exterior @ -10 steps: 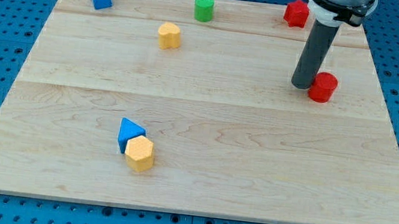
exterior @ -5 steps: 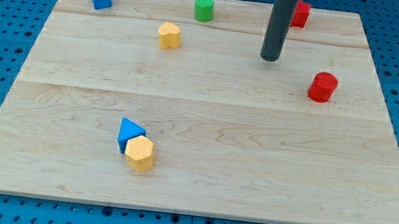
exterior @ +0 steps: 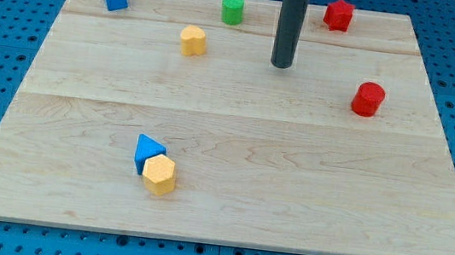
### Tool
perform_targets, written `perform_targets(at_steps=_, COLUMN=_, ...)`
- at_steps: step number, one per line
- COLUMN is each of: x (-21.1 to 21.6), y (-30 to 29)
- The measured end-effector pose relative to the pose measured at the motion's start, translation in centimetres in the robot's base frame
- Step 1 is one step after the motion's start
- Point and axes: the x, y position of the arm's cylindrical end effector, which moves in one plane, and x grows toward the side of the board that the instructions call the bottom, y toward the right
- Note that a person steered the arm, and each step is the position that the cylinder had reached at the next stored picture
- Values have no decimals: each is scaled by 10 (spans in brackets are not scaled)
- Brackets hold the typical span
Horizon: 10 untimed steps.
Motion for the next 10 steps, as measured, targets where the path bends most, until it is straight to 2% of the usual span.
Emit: perform_targets(at_steps=10, x=-34, y=-51)
